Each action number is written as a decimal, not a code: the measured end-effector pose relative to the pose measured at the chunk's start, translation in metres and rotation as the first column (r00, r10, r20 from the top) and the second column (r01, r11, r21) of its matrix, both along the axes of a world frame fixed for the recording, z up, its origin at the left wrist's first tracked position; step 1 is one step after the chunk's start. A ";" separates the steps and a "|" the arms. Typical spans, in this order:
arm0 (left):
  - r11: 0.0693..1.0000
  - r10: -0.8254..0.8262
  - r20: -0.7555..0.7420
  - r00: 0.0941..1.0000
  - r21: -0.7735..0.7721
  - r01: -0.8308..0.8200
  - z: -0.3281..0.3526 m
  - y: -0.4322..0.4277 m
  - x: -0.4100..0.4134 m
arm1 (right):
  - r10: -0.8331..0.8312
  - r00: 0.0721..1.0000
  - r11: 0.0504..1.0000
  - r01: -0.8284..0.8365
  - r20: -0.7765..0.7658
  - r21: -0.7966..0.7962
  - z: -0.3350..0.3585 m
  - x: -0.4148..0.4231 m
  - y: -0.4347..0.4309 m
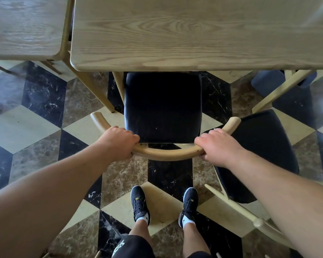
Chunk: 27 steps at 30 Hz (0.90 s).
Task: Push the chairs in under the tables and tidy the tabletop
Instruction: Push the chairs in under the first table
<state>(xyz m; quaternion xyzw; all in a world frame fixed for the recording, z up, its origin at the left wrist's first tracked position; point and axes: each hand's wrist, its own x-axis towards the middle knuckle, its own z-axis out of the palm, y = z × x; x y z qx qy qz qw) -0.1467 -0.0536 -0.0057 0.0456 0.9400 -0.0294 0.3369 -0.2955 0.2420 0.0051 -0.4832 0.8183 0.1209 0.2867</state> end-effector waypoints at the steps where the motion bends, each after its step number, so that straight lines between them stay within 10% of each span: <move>1: 1.000 0.005 -0.004 1.000 0.000 -0.005 0.000 -0.002 -0.005 | 0.002 1.000 1.000 -0.002 -0.007 0.004 0.000 -0.005 -0.002; 27: 0.997 -0.061 0.104 0.993 0.050 0.056 -0.014 -0.053 -0.120 | 0.251 0.967 0.964 -0.254 0.045 0.083 -0.010 -0.136 -0.063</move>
